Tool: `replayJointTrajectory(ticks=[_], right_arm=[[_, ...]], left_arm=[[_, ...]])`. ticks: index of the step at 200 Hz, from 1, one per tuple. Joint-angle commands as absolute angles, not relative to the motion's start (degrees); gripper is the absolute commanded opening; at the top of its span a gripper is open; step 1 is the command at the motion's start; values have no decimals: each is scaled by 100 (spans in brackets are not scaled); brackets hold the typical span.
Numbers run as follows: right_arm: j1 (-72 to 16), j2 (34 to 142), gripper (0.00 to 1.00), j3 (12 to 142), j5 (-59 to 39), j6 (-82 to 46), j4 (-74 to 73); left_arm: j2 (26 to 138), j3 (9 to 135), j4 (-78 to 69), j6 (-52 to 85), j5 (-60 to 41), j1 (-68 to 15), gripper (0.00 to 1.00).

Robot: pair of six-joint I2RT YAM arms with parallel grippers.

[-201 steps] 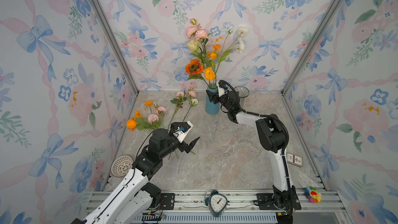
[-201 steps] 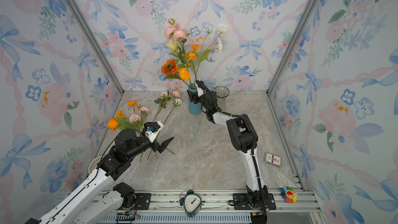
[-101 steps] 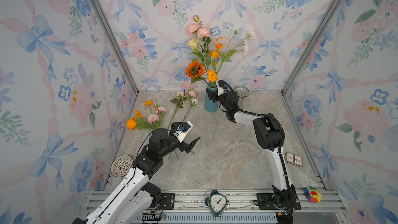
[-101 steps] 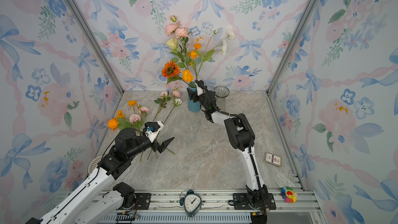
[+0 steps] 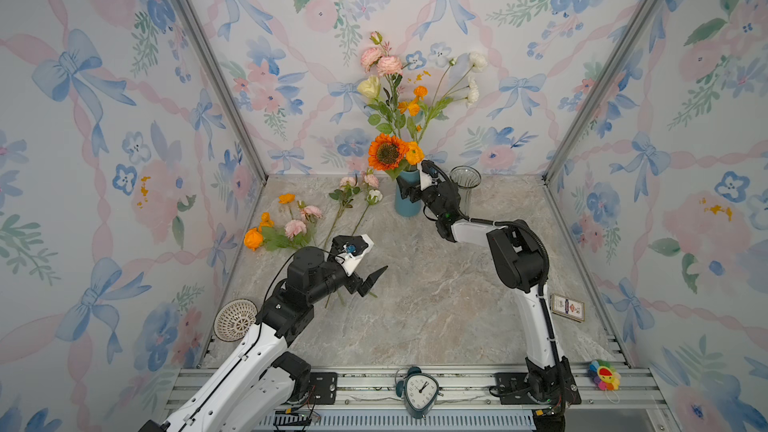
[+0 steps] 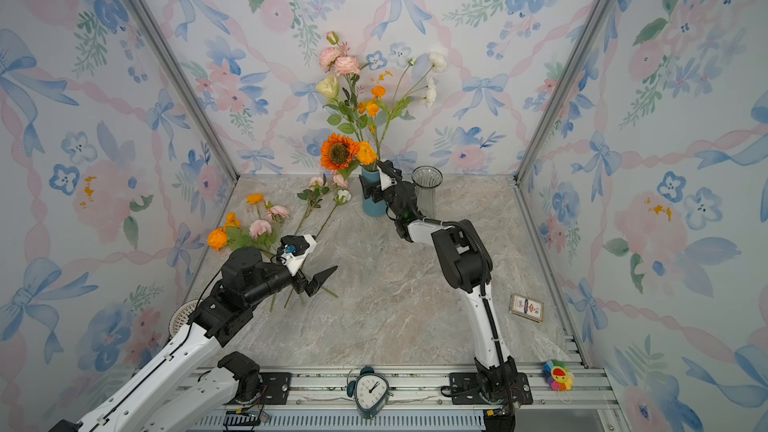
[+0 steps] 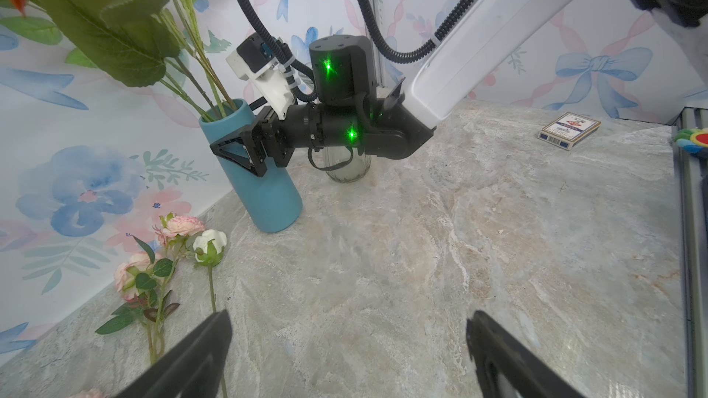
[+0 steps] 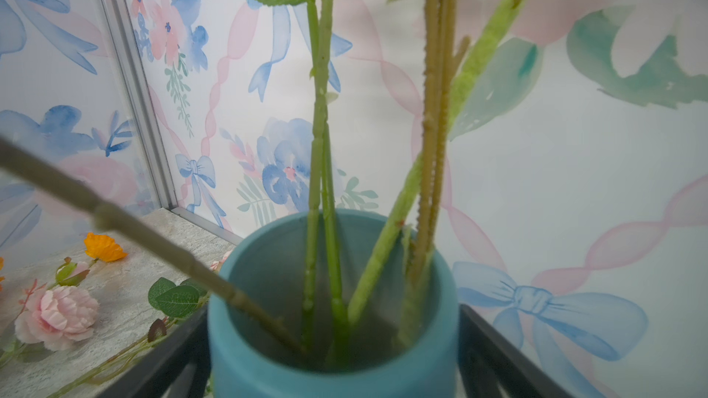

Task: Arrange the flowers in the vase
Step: 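Slide the teal vase farther from the robot with the right gripper while the left withdraws, then open the right gripper and move it to the ribbed glass vase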

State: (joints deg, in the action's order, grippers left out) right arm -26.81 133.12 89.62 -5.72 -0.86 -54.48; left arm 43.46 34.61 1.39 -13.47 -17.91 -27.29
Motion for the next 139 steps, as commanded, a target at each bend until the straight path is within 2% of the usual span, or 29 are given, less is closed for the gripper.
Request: replayJointTrajectory(ticks=[1,77,103,139], right_arm=[[-2736,12869,99,8738,-444,-63,-5809],[-2963,11655,97,6969,-388,-38,-5928],[-2987,10955,97,6129,-351,-136,-5830],[-3031,9707,97,5165,-451,-114,-4913]], left_arm=[[4333,3393,60,-1349,-1903,-2683,98],[4332,3415,59,-1300,-1869,-2683,98],[4324,3417,57,-1294,-1776,-2681,98],[4278,3419,60,-1275,-1801,-2681,98]])
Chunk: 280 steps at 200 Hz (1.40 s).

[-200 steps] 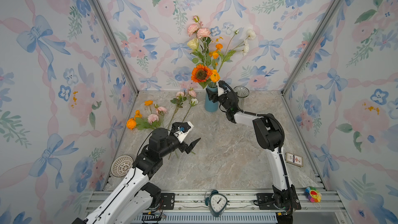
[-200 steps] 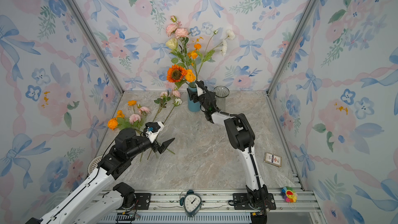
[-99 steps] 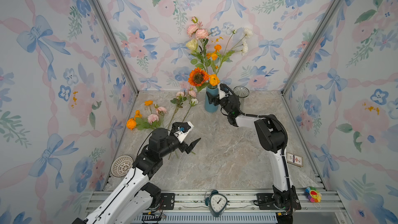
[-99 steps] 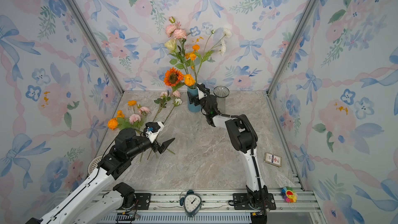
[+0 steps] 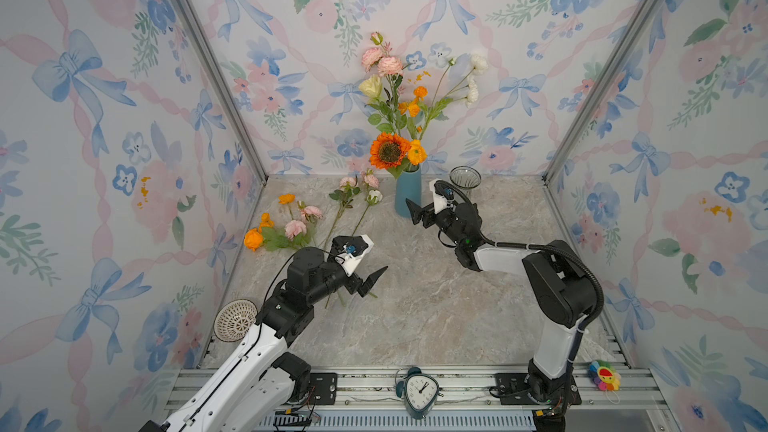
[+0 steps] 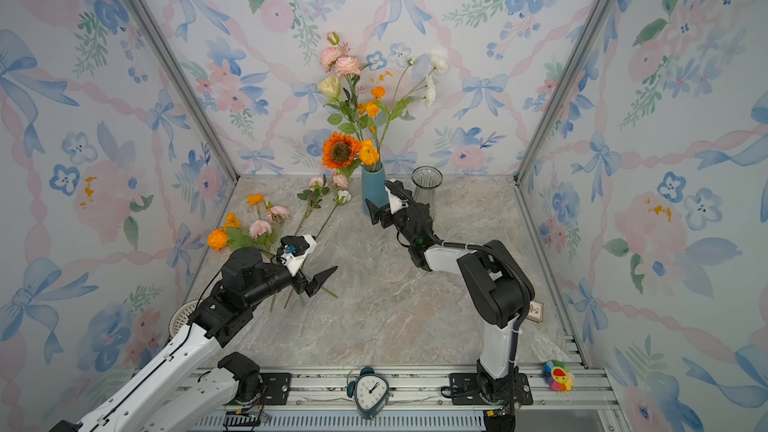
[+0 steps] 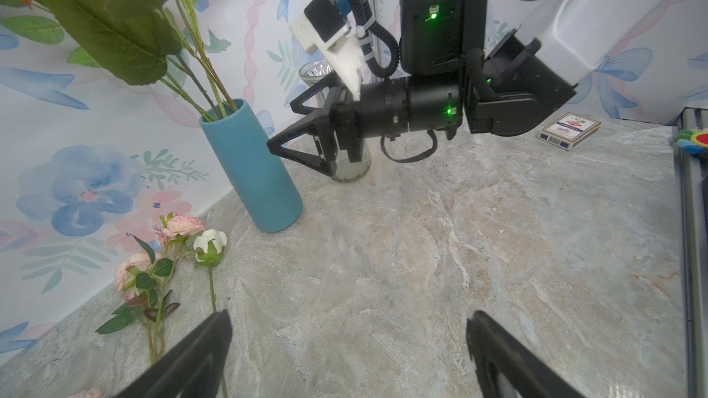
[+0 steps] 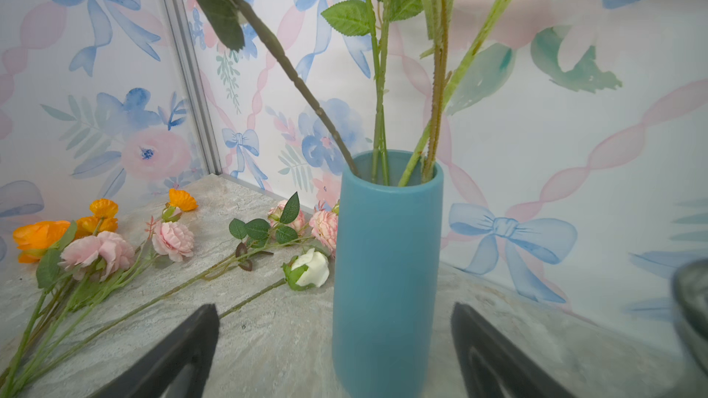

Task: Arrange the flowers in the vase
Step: 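Open the right gripper and move it to the ribbed glass vase, then grasp the ribbed glass vase with the right gripper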

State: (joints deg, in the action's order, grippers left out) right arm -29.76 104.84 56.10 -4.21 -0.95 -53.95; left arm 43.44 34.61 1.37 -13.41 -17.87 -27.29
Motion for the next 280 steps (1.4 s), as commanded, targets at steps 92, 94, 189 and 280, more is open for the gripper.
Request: replayJointTrajectory(ticks=[92,94,189,280], right_arm=[[-2289,7682,97,4514,561,-251,-2294],[-2277,7699,97,4517,562,-243,-2311],[-1583,9432,97,4937,-193,-96,-4262],[-1346,11153,97,5879,-693,-183,-5602]], left_arm=[[4294,3454,61,-1230,-2019,-2709,98],[4297,3454,53,-1230,-2019,-2714,98],[4356,3431,45,-1257,-2057,-2760,98],[4491,3401,29,-1329,-2030,-2753,98]])
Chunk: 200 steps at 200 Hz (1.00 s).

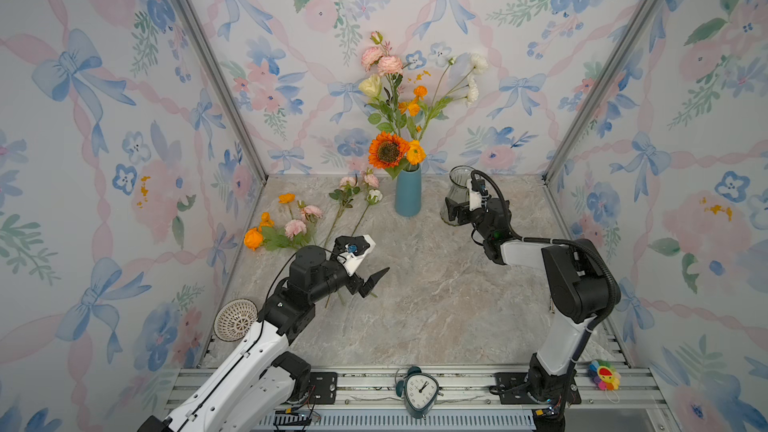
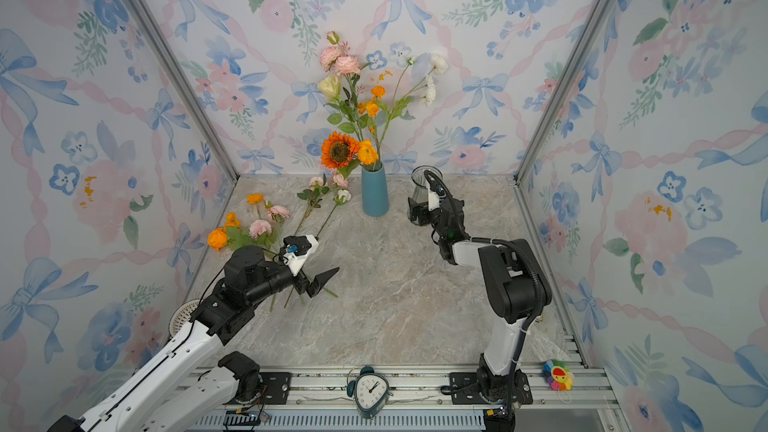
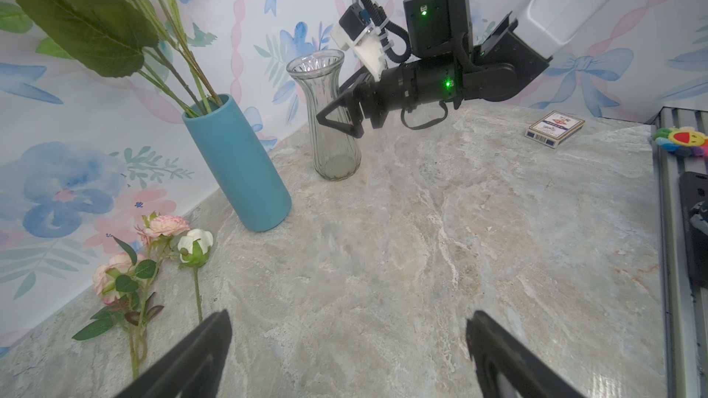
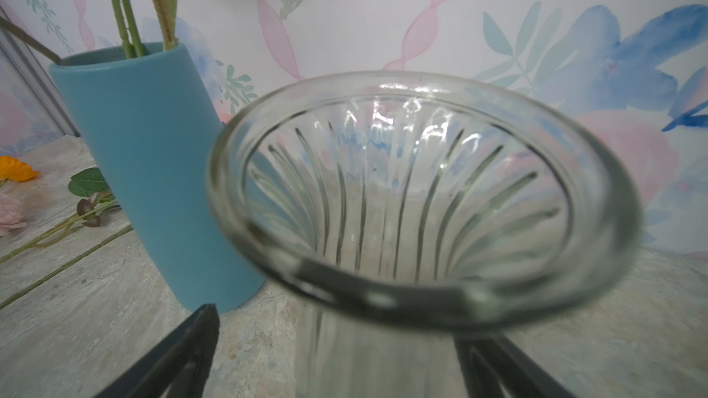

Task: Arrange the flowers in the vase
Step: 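Grasp the ribbed glass vase with the right gripper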

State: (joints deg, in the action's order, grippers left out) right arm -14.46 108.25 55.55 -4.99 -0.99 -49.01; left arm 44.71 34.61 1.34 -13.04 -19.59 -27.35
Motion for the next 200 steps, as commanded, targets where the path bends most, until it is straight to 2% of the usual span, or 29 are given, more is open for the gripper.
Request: replayJointTrajectory(ticks=[1,79,100,125,161,200], right_arm=[[-1345,11166,97,5888,-694,-180,-5613],[-1285,11878,100,6836,-916,-127,-5774],[-1283,11885,92,6918,-986,-145,-5702],[-1283,11760,69,6785,-1101,-200,-5784],[-1283,11325,66,6213,-1099,-197,-6185],[-1316,10315,62,5324,-1266,-268,-6241]], left_arm=[[4495,3401,32,-1328,-2030,-2756,98],[4562,3400,27,-1371,-2004,-2752,98],[4562,3392,31,-1380,-1988,-2751,98],[4556,3388,29,-1383,-2003,-2751,98],[4551,3388,27,-1380,-2006,-2752,98],[4470,3383,27,-1378,-2013,-2756,98]])
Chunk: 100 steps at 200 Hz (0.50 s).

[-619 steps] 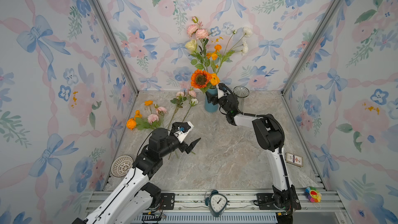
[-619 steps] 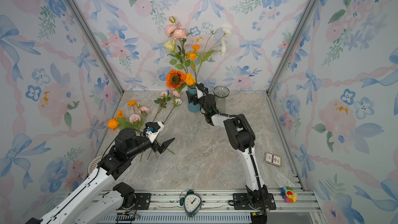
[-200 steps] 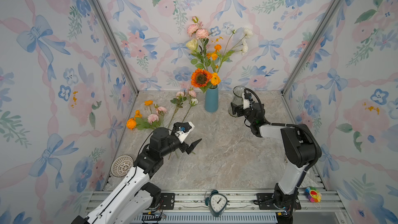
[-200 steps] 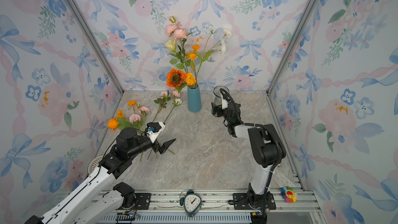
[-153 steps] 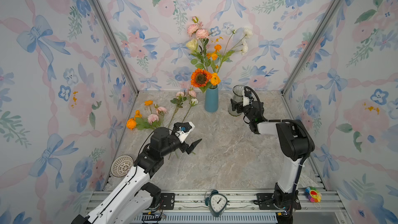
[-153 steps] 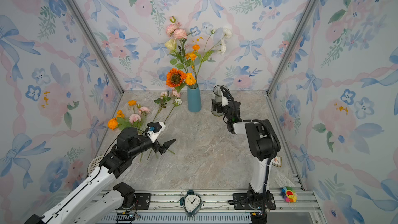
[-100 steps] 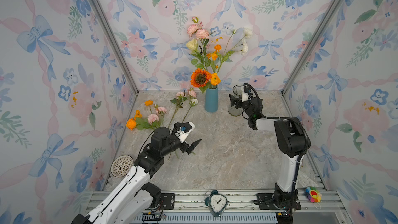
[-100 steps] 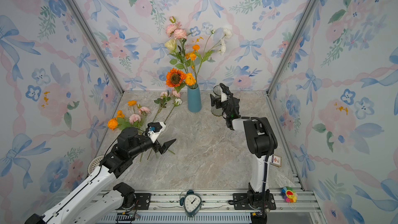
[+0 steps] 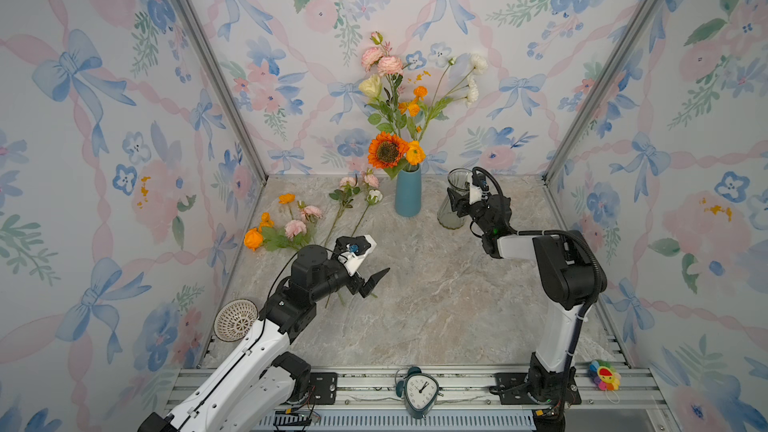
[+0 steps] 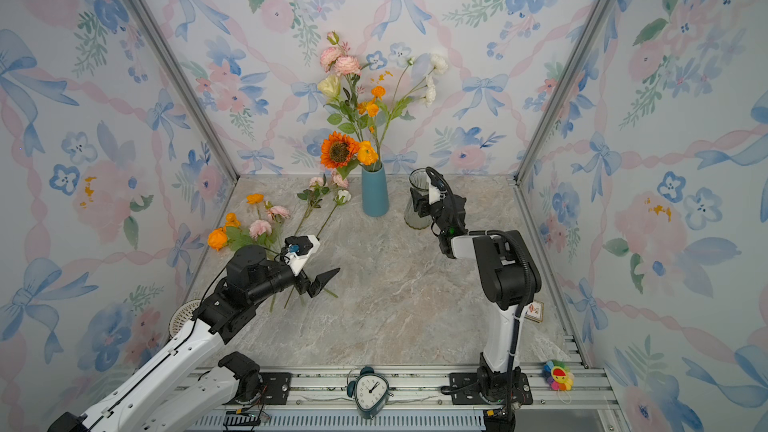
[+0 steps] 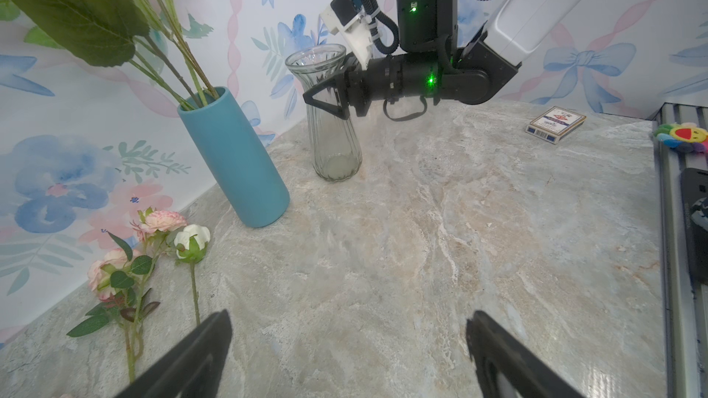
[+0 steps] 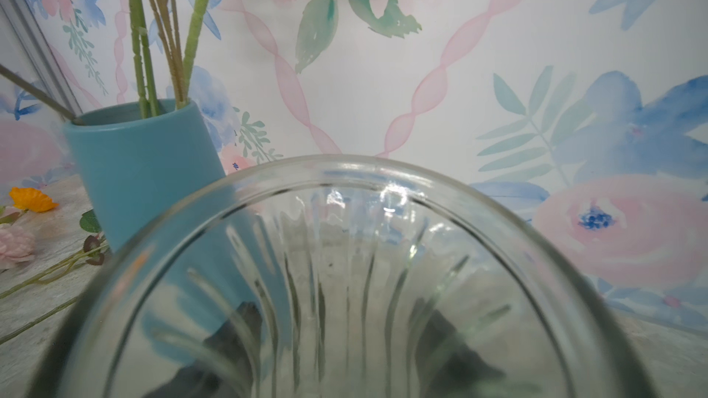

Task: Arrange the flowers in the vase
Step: 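Grasp the ribbed glass vase with the right gripper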

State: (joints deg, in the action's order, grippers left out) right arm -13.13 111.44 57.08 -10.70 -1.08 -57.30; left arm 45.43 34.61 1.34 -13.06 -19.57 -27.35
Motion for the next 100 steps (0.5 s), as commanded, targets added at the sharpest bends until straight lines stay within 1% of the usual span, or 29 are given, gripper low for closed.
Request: replayJointTrajectory(ticks=[1,27,50,74,100], right_arm=[[-1317,10277,62,5299,-1270,-270,-6241],[-1525,9295,60,4616,-1255,-230,-6082],[-1790,8382,58,4338,-1377,-158,-5344],[-2262,7479,57,4144,-1281,44,-4494],[-2867,6805,57,3899,-1077,45,-4134]], left_arm=[[4463,3379,31,-1375,-2013,-2753,98],[4379,3392,28,-1361,-2043,-2761,98],[4300,3409,32,-1332,-2072,-2799,98],[4103,3381,45,-1295,-1981,-2839,98],[3960,3522,243,-945,-1820,-2892,98]])
